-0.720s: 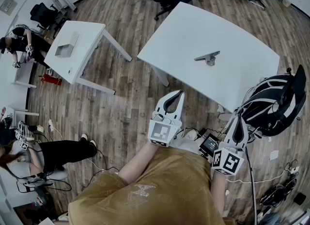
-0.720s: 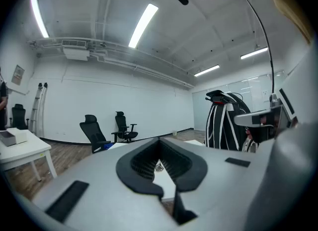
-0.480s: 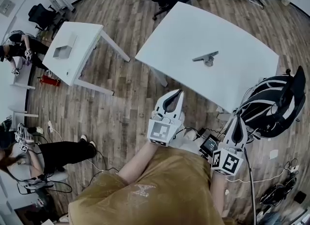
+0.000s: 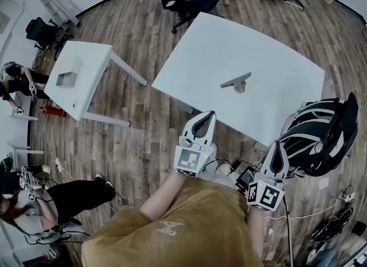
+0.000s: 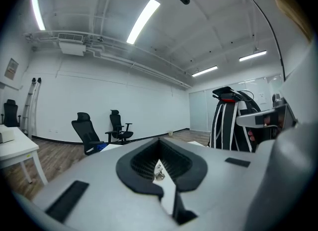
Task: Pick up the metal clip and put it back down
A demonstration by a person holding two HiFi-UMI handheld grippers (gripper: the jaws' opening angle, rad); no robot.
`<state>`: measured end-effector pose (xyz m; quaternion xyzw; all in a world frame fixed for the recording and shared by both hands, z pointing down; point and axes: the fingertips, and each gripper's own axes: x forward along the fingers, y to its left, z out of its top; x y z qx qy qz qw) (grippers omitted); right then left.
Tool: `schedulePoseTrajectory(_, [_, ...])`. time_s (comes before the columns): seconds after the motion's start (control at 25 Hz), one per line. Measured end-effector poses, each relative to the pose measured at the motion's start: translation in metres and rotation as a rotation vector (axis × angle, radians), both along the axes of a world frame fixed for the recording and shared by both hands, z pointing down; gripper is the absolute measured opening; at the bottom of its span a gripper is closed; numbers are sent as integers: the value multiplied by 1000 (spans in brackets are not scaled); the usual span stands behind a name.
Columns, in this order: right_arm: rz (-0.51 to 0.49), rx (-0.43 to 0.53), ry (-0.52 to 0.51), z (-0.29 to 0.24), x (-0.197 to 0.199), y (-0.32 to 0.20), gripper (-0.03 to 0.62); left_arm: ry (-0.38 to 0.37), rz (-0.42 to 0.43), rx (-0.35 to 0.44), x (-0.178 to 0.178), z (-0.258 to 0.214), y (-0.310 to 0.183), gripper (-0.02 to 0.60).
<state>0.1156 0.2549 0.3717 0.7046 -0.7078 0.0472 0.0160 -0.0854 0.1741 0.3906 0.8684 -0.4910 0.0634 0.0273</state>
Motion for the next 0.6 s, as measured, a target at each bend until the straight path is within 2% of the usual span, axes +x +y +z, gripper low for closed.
schedulePoseTrajectory(0.6, [79,9,21,-9,-8,-65,8,25,72,-26,-2,11,-72,6])
